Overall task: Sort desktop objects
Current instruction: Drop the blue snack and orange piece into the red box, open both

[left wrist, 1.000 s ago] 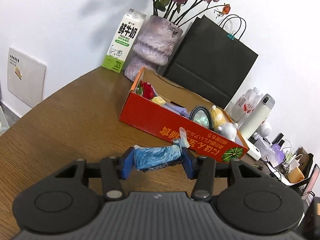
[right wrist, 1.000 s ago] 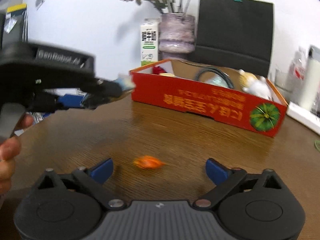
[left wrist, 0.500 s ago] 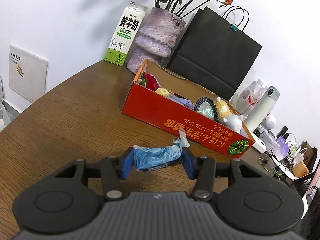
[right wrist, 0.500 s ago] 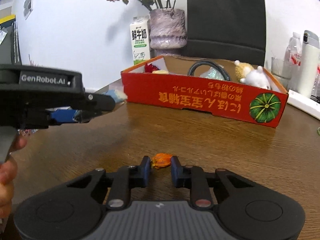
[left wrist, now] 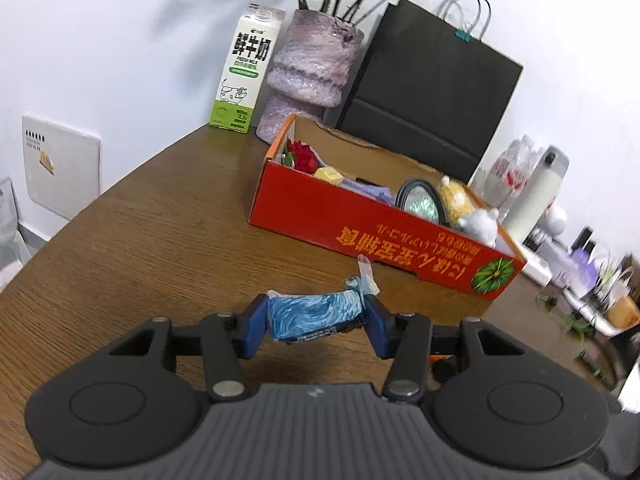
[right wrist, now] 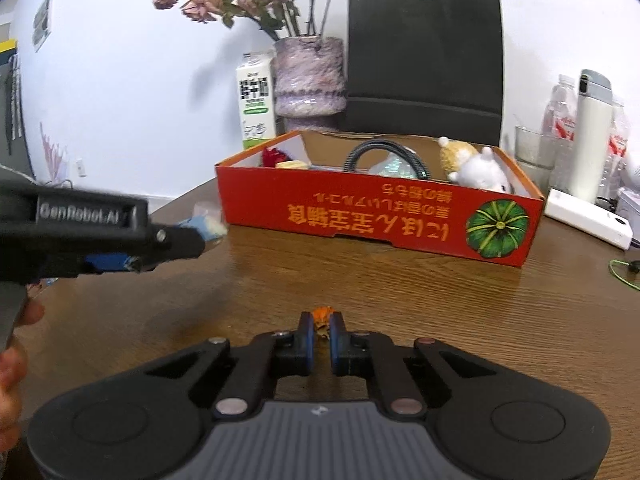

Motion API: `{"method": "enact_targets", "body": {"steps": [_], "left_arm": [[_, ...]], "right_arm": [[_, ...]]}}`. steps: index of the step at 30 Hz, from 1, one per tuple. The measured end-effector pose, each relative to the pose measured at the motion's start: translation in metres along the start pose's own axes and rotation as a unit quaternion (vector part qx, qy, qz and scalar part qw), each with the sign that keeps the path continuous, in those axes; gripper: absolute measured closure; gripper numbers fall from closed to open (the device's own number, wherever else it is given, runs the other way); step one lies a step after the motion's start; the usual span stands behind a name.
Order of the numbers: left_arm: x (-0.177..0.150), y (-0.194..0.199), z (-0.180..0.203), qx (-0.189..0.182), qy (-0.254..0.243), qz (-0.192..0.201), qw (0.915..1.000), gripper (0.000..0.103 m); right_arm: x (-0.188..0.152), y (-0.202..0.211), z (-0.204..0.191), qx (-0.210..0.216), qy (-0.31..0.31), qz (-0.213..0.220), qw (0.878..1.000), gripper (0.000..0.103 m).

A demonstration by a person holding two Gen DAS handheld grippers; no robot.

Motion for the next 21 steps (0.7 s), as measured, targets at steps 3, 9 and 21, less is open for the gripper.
{"method": "enact_targets", "body": {"steps": [3,9,21], "left_arm": [[-0.004,-0.002,0.005,0.003,-0.02,-0.004,0.9998,0.052],[-0.011,-0.007,0.006,0.019,-0.04,-0.013,0.999,0.052],[-0.013,-0.009,0.006,0.019,-0.045,-0.019,0.9986,0.052]], "right_arm": [[0.0,-0.001,0.002,-0.003,0.001,0.0,1.0,0.096],[-0.005,-0.013,-0.001,-0.014,0.013,-0.026,0.999,0.064],[-0.005,-0.016,0.008,-0.02,-0.003,-0.033,0.999,0.09]]}}
Point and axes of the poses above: each gripper's, at about its wrist camera, not at the fingertips, and y roughly against the way its jaws point, z to its right, x to its top, the point moved 10 cm from there along -y, roughly the way its jaws point, and after that the axes turned 6 degrees about z, right-handed, at the moved point
